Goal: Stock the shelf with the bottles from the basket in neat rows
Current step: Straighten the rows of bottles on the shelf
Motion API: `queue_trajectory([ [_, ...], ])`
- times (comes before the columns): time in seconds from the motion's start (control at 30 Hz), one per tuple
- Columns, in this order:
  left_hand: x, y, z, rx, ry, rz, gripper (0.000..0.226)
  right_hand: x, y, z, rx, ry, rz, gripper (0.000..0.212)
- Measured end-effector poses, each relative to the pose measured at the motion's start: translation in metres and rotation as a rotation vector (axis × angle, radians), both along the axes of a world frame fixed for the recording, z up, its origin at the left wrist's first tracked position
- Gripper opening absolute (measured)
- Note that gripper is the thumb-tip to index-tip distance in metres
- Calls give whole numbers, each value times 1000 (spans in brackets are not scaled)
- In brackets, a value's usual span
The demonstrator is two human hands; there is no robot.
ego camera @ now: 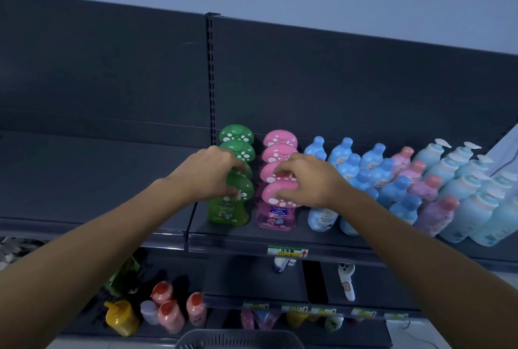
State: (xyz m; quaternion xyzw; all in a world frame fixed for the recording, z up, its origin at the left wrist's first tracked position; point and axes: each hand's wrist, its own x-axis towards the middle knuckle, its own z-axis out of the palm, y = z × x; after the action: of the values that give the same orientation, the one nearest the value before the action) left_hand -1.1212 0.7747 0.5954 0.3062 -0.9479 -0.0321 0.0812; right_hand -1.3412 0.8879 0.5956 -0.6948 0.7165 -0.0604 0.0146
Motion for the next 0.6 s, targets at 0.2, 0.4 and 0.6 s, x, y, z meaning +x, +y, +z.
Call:
queue_trajectory([
  [0.2, -8, -25, 14, 43, 208, 40, 26, -10, -23, 19, -92, -16, -21, 35],
  [0.4, -19, -53, 11, 168, -56, 5, 42, -19, -42, 11, 108, -44, -24, 48],
  [0.6, -23, -64, 0, 162, -98, 10, 43, -27, -48, 4, 76, -102, -18, 49],
])
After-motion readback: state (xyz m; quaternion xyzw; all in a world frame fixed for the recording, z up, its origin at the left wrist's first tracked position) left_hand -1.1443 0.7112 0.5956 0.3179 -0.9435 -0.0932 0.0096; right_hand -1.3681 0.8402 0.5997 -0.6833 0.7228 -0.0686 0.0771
